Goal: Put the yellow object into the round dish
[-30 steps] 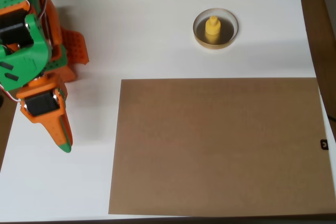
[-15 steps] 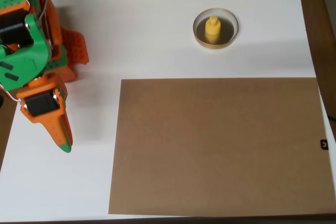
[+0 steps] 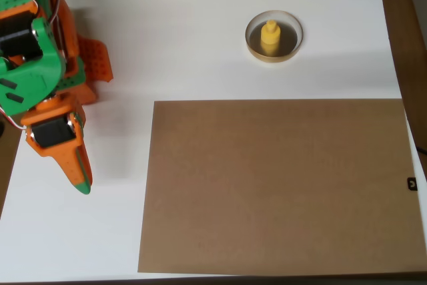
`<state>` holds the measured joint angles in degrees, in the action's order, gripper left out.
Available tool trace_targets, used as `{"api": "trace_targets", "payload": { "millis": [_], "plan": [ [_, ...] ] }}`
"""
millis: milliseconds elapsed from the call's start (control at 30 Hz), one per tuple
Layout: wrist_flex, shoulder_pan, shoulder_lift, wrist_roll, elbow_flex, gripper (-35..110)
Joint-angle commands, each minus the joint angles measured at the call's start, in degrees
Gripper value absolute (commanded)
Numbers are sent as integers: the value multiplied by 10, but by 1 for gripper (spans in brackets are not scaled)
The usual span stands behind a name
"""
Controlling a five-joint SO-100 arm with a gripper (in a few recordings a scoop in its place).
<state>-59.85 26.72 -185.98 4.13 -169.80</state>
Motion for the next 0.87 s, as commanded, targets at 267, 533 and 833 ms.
{"api": "trace_targets", "payload": {
  "millis": [267,533,833],
  "plan": [
    [-6,4,-11,6,9,3],
    [-6,4,-11,6,9,3],
    [-6,4,-11,6,9,3]
  ]
}}
